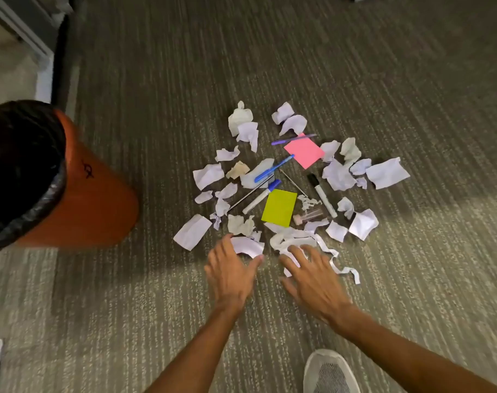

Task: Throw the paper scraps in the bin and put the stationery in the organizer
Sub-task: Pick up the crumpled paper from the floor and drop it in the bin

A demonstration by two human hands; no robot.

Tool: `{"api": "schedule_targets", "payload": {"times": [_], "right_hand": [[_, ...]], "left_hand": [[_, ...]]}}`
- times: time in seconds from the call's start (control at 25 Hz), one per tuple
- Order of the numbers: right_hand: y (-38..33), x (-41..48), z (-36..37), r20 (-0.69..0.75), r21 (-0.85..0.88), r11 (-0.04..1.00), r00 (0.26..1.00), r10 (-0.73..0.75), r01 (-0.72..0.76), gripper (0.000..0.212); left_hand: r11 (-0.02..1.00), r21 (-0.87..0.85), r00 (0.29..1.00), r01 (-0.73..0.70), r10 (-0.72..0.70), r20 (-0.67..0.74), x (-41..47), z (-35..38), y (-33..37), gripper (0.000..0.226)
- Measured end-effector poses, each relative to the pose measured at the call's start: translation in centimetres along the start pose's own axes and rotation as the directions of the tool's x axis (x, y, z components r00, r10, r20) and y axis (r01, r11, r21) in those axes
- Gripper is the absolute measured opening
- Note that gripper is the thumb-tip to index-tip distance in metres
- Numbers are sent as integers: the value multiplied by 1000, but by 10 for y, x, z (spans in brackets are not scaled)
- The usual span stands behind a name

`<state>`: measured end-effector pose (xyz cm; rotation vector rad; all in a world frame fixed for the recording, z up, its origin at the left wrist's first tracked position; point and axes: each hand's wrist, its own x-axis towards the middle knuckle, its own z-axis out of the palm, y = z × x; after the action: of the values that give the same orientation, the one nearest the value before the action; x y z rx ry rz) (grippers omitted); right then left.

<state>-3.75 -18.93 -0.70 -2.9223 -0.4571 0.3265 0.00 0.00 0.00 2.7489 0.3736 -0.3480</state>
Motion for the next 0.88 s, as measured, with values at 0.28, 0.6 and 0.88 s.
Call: {"api": "schedule_targets", "payload": {"times": [0.28,0.6,0.88], "right_hand": [[9,11,46,-153,-52,998,988,23,-31,41],[-4,12,55,-166,31,999,985,-37,43,73],[-16,-3,52,-136,86,996,990,-23,35,63]], "left_hand": [[996,-10,977,84,-84,-194,13,62,-1,93],[999,-35,951,-38,25,-307,17,73,-23,45],[976,-93,972,-197,182,-151,13,52,-37,33]]}}
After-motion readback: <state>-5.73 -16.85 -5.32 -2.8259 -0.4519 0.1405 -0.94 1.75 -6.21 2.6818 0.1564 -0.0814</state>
